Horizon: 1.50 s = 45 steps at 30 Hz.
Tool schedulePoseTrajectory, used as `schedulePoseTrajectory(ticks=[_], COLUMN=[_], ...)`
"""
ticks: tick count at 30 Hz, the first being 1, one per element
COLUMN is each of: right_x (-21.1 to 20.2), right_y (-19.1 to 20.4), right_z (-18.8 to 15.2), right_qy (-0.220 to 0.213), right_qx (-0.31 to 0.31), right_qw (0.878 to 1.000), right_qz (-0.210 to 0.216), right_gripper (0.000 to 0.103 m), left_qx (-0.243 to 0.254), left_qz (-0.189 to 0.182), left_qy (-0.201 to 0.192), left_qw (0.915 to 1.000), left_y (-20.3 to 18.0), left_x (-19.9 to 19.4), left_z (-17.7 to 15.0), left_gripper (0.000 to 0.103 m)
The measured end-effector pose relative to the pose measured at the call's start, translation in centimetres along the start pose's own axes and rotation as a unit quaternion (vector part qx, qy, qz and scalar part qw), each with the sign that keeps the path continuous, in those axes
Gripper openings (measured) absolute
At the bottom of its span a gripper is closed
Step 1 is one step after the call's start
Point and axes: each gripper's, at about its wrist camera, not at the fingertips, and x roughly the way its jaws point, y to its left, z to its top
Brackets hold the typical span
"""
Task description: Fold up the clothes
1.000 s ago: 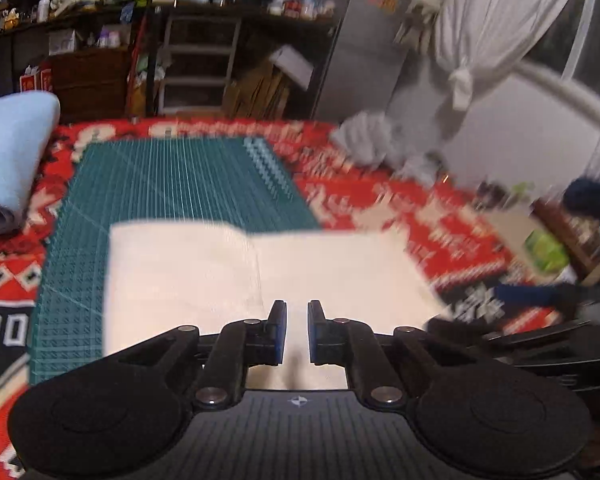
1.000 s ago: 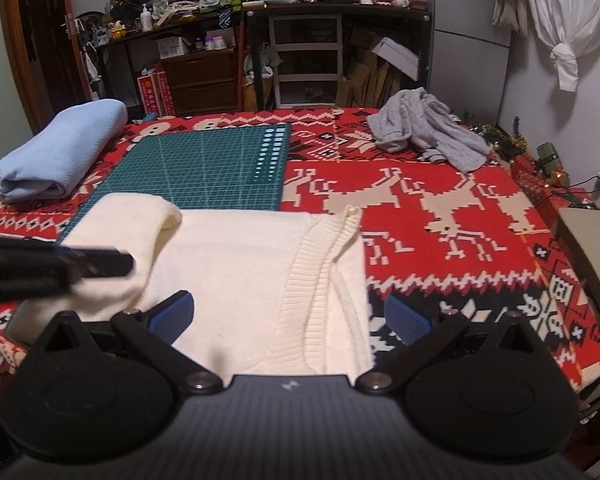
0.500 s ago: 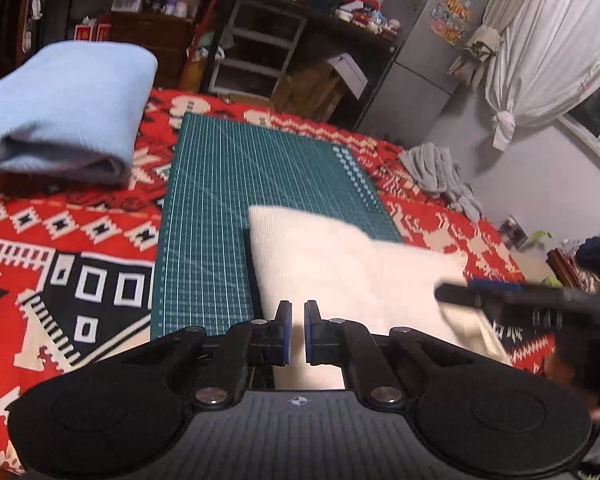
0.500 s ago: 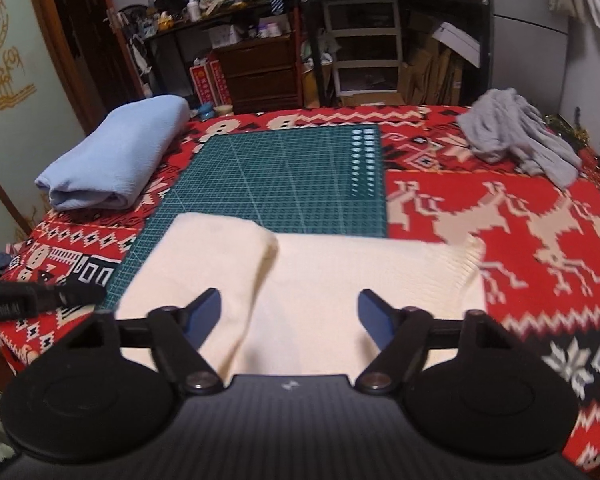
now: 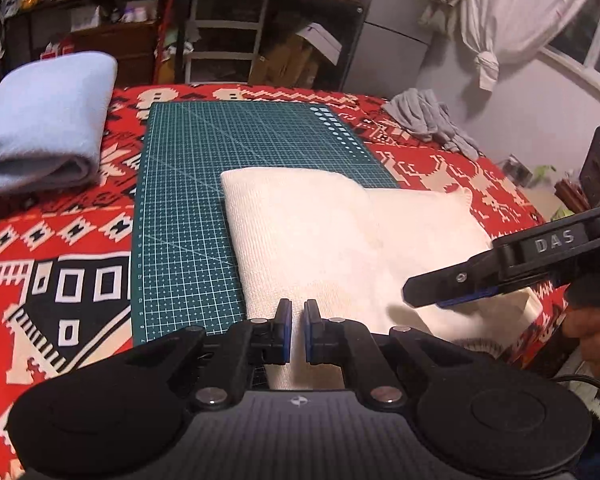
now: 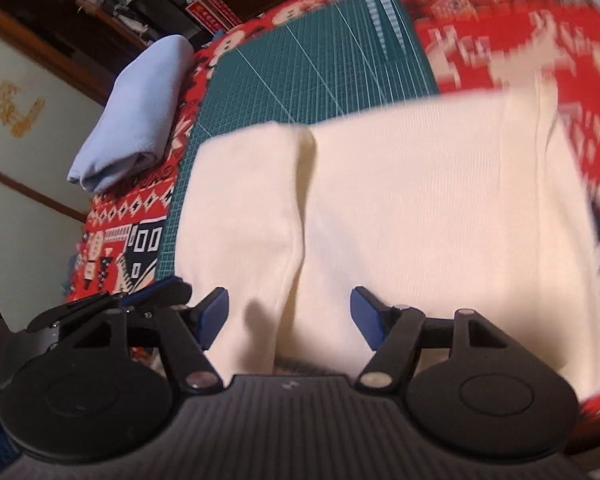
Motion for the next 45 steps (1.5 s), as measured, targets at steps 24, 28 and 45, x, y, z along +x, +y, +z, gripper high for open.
schedulePoseTrajectory(ticks=[24, 28, 45], right_x=[-1.4, -1.2, -1.4], right_y=[-0.7, -1.4, -1.6], right_z=[-2.0, -2.3, -2.3], right_qy=[-0.041, -0.032, -0.037], right_qx=[0.09, 0.062, 0.068], right_qw=[0.992, 0.997, 0.997], right_qz=[0.082, 0.029, 0.02], right_gripper=[0.006, 0.006, 0.02], left_qx=[-0.008, 0.001, 0.041], left_qz=[-0.056, -0.051, -0.019], left_qy=[0.012, 0.029, 0.017], left_qw=[0.9983, 0.9983, 0.9988], left_y=[-0.4, -1.1, -0.4], left_x=[-1.0, 0.5, -5.2], left_z=[0.0, -0.4, -3.1], left_gripper=[0.006, 0.006, 0.041])
